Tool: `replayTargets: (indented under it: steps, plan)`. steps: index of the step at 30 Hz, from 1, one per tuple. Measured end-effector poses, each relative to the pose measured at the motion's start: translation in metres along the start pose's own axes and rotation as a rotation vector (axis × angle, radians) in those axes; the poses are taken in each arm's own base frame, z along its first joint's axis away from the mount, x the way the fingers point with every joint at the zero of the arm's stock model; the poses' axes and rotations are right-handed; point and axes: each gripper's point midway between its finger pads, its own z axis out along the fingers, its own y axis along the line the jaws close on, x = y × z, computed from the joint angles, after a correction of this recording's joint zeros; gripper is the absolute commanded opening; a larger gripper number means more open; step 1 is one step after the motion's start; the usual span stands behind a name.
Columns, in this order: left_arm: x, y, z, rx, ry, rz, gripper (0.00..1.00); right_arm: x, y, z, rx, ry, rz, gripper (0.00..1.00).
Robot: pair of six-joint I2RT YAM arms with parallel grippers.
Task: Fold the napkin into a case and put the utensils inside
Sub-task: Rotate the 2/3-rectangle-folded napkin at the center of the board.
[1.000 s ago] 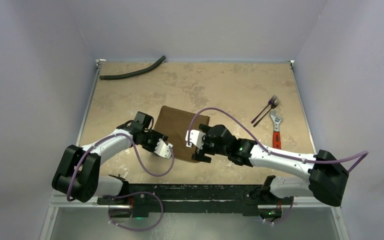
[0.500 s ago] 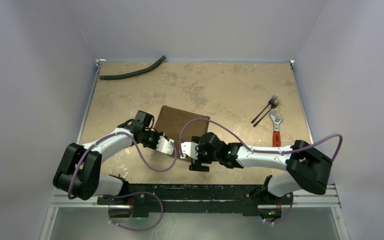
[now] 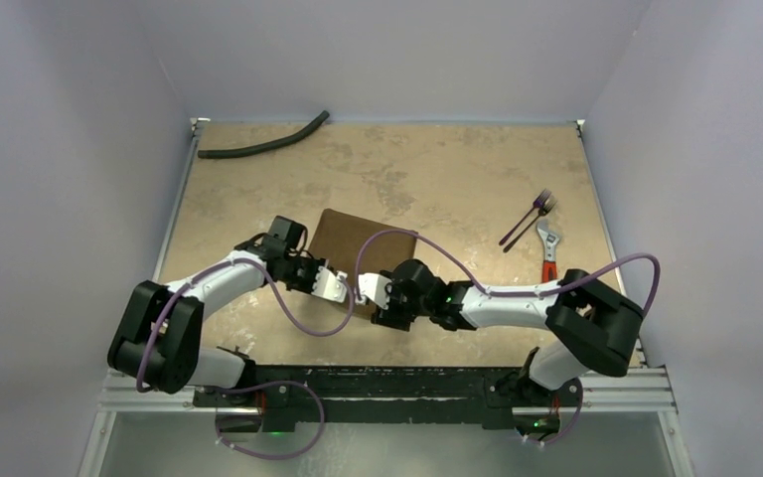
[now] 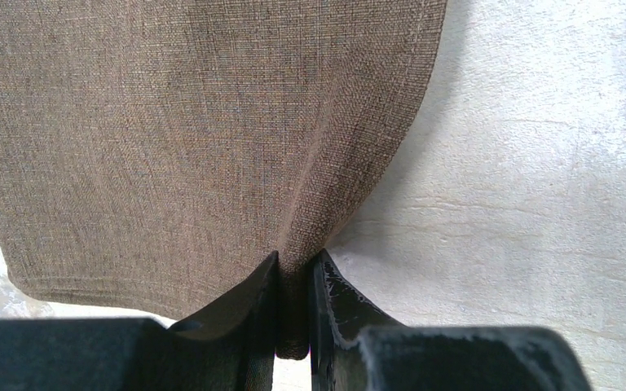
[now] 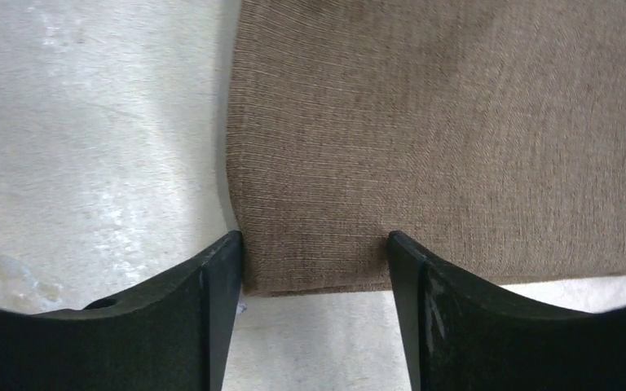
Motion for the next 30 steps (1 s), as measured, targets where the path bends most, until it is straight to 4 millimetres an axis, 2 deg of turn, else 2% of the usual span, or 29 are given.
replayTargets:
  steps: [4, 9, 15, 21, 26, 29, 30]
  plan:
    - [-0.001, 0.003, -0.001, 0.008, -0.007, -0.008, 0.15, 0.007, -0.008, 0.000, 0.018, 0.014, 0.049, 0.43]
    - [0.000, 0.015, -0.007, -0.003, -0.025, -0.048, 0.15, 0.006, -0.016, -0.002, 0.026, 0.030, 0.096, 0.39]
    - [0.000, 0.024, -0.012, -0.001, -0.049, -0.125, 0.14, -0.018, -0.021, 0.011, -0.014, 0.025, 0.152, 0.26]
    - [0.003, 0.023, -0.016, 0.019, -0.069, -0.198, 0.14, -0.013, -0.018, 0.008, -0.063, 0.038, 0.222, 0.10]
    - [0.006, 0.021, -0.016, 0.042, -0.084, -0.238, 0.12, -0.021, -0.023, 0.000, -0.089, -0.007, 0.310, 0.04]
    - [0.007, 0.022, -0.015, 0.059, -0.092, -0.272, 0.00, -0.026, -0.021, -0.003, -0.110, -0.023, 0.353, 0.05]
    - [0.006, 0.023, -0.016, 0.062, -0.096, -0.282, 0.00, -0.028, -0.019, -0.003, -0.123, -0.030, 0.369, 0.05]
